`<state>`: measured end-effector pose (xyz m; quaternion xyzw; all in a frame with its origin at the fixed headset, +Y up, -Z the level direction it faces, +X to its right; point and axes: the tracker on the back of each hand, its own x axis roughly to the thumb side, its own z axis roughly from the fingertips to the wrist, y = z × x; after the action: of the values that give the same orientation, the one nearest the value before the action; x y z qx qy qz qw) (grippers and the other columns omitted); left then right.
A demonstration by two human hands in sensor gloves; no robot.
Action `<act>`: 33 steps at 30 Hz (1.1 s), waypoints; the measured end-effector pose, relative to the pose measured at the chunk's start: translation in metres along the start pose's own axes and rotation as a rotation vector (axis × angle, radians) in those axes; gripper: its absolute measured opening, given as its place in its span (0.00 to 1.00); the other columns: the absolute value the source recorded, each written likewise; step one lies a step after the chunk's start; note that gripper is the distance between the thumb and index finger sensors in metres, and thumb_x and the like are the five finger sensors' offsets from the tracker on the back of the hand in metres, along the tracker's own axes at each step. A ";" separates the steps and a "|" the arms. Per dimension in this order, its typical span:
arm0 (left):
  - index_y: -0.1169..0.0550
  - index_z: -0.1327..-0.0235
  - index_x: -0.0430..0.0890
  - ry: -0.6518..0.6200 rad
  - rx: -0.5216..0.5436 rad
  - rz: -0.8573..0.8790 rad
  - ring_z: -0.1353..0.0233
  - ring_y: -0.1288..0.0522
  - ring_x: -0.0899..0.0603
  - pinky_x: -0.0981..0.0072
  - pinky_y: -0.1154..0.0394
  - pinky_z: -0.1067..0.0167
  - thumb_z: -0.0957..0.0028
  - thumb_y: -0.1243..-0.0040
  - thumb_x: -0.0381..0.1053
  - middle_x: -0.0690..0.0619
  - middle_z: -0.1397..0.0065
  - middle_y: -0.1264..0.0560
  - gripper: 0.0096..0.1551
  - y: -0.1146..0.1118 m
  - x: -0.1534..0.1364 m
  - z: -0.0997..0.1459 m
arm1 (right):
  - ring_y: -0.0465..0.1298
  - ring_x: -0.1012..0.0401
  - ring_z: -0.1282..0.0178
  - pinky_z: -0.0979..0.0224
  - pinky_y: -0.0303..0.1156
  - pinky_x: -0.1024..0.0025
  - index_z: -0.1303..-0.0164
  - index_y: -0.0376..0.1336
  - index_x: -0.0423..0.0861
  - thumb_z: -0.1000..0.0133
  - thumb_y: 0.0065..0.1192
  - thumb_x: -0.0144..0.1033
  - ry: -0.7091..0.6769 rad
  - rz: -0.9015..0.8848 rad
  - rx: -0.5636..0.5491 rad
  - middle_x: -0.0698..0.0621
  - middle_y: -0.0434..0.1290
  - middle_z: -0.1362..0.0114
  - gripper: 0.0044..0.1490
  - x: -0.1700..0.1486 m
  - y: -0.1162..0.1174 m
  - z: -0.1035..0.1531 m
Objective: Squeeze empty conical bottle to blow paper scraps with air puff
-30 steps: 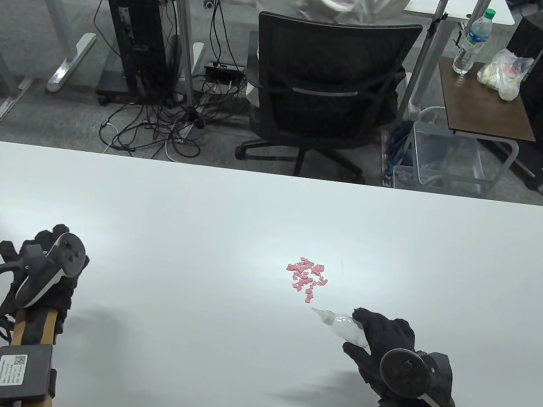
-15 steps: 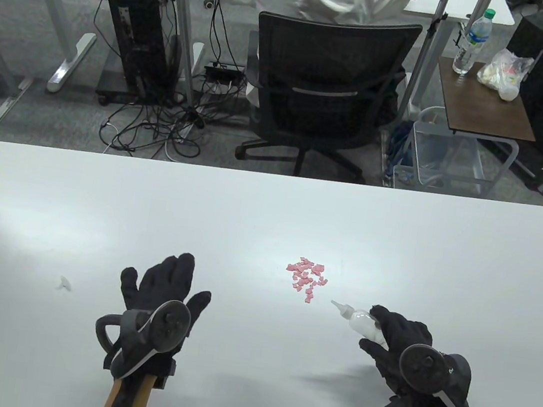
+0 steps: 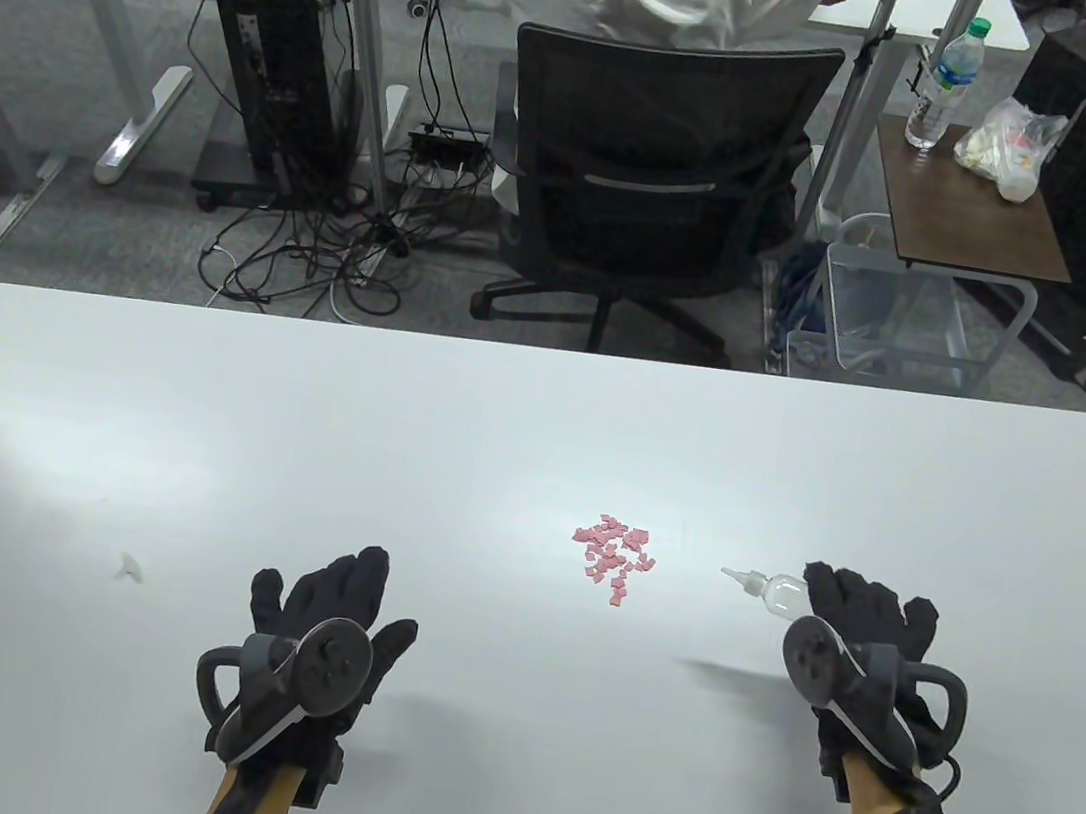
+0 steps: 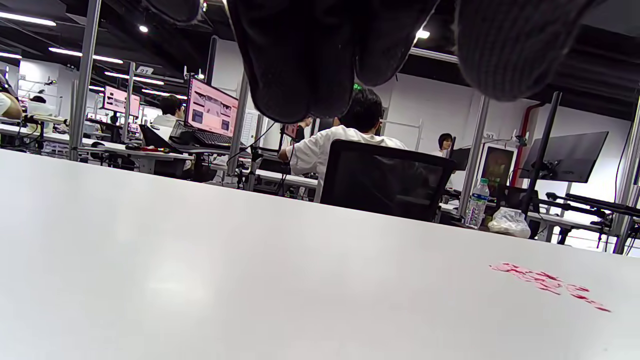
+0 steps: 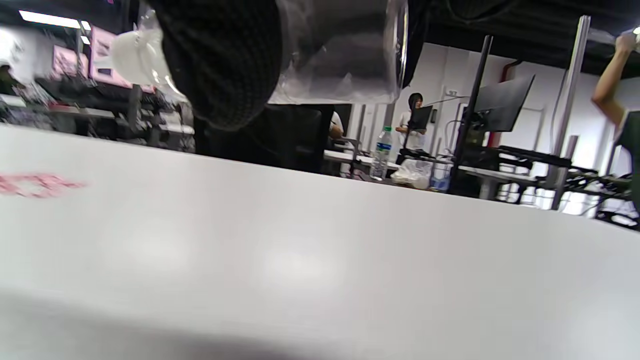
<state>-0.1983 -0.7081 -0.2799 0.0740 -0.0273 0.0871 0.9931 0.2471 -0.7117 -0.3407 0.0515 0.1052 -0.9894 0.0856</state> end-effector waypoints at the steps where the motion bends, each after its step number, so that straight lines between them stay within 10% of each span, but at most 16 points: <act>1: 0.37 0.12 0.51 -0.002 -0.007 -0.002 0.18 0.29 0.38 0.29 0.53 0.21 0.43 0.39 0.68 0.46 0.14 0.32 0.47 -0.001 0.000 0.000 | 0.72 0.43 0.19 0.20 0.54 0.28 0.20 0.62 0.52 0.48 0.77 0.41 0.020 0.022 0.022 0.46 0.71 0.20 0.44 0.002 0.001 -0.005; 14: 0.37 0.12 0.51 -0.023 -0.030 -0.024 0.18 0.28 0.38 0.29 0.54 0.21 0.42 0.39 0.69 0.46 0.14 0.32 0.47 -0.001 0.003 0.000 | 0.68 0.50 0.13 0.13 0.51 0.34 0.21 0.63 0.59 0.49 0.80 0.38 0.286 0.082 0.143 0.54 0.69 0.17 0.44 0.005 0.030 -0.063; 33: 0.38 0.12 0.51 -0.035 -0.084 -0.039 0.18 0.28 0.38 0.29 0.54 0.21 0.42 0.40 0.69 0.46 0.14 0.32 0.47 -0.007 0.004 -0.003 | 0.75 0.55 0.19 0.11 0.54 0.40 0.31 0.69 0.63 0.57 0.86 0.38 0.155 0.032 0.145 0.58 0.76 0.25 0.42 0.034 0.038 -0.076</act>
<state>-0.1931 -0.7136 -0.2839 0.0341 -0.0467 0.0652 0.9962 0.2266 -0.7371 -0.4258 0.1354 0.0387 -0.9860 0.0891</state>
